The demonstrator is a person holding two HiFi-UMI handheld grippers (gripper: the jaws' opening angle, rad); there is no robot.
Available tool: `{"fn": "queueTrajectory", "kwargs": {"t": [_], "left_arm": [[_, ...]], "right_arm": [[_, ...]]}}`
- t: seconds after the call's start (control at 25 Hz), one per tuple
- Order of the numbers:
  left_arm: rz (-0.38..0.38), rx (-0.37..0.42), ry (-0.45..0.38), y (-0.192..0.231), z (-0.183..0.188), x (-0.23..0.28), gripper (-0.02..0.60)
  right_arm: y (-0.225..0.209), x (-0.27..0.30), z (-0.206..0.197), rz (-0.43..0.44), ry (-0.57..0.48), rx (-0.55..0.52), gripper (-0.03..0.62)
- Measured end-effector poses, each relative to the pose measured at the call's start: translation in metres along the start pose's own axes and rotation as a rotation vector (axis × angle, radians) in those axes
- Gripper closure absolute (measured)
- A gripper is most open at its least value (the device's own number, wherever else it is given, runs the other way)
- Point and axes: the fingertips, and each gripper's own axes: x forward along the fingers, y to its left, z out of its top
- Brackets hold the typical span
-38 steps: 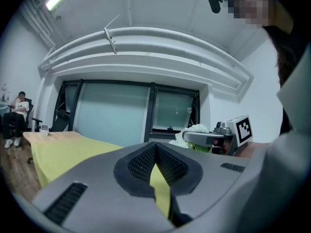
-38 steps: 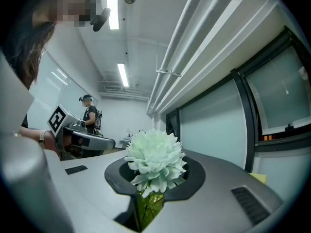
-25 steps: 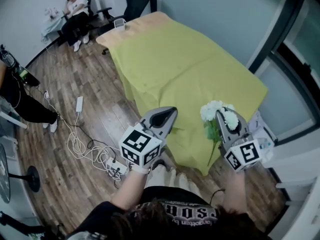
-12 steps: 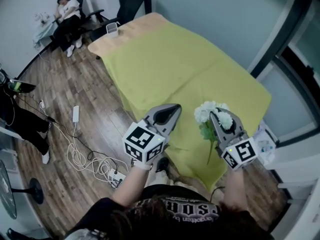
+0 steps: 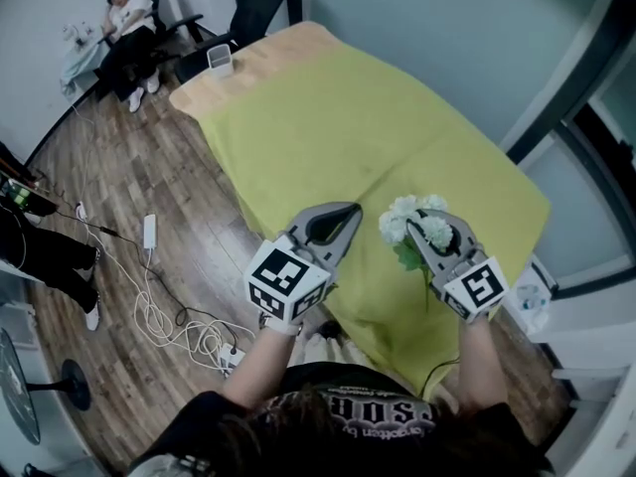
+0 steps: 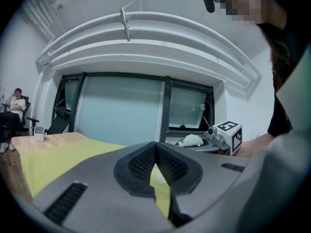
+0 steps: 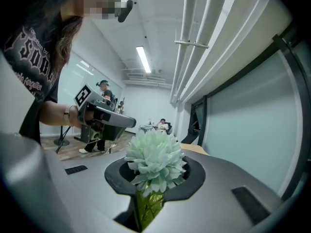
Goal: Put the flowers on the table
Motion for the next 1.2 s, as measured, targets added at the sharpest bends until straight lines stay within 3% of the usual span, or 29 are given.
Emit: {"fn": "queueTrajectory", "kwargs": {"t": [0.36, 0.8, 1.04, 1.2], "left_arm": [[-0.031, 0.006, 0.027, 0.031, -0.002, 0.013, 0.583], [-0.041, -0.011, 0.077, 0.058, -0.022, 0.011, 0.583], [-0.038, -0.019, 0.099, 0.066, -0.029, 0.013, 0.583], [-0.027, -0.016, 0.107, 0.074, -0.031, 0.013, 0.583]], "right_arm": [[-0.002, 0.070, -0.042, 0.147, 0.073, -0.086, 0.511], [-0.026, 0.133, -0.111, 0.139, 0.170, 0.087, 0.501], [-0.038, 0.144, -0.144, 0.107, 0.252, 0.135, 0.431], [-0.041, 0.148, -0.160, 0.083, 0.296, 0.175, 0.341]]}}
